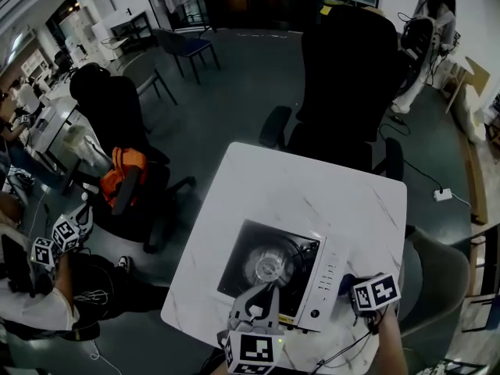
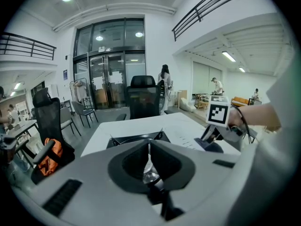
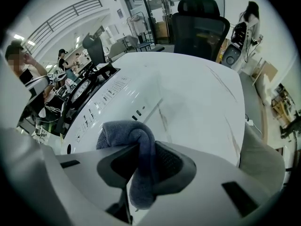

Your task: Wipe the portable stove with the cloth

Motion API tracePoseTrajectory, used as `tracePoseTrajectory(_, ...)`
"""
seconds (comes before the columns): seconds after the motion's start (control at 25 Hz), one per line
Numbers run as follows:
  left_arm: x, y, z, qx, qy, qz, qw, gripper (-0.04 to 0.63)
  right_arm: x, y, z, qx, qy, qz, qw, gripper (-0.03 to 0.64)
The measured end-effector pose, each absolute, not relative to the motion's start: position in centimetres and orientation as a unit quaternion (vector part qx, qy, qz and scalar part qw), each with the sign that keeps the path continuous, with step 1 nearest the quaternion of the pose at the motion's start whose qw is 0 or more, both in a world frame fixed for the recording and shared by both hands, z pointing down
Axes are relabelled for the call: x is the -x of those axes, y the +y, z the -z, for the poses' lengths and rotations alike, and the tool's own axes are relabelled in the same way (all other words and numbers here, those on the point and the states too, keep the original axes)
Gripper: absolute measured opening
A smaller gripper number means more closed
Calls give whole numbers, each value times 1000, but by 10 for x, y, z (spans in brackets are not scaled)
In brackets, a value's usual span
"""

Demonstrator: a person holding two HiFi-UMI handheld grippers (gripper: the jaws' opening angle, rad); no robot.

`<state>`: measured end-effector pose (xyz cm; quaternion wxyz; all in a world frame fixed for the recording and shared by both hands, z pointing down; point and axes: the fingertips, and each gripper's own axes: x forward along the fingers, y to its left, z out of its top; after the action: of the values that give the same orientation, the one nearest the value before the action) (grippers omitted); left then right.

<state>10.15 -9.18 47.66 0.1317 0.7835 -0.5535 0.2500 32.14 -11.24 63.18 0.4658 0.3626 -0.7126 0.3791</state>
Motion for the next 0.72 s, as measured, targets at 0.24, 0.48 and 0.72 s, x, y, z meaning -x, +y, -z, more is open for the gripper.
tracePoseTrajectory(0.24,-115,-107,-477,-787,-549,-249,131,21,-325,-127,-632,-361,-714,-374,468,106)
tracePoseTrajectory(0.48,-126,-121,-474,-793,-542,-246,129,21,-327,-147,-629,-362,-716,-370,468,104)
tracePoseTrajectory(0.72,-132,-130,-479,-792,-542,-247,133,21,-331,-166,-633,-364,-718,-368,466,105)
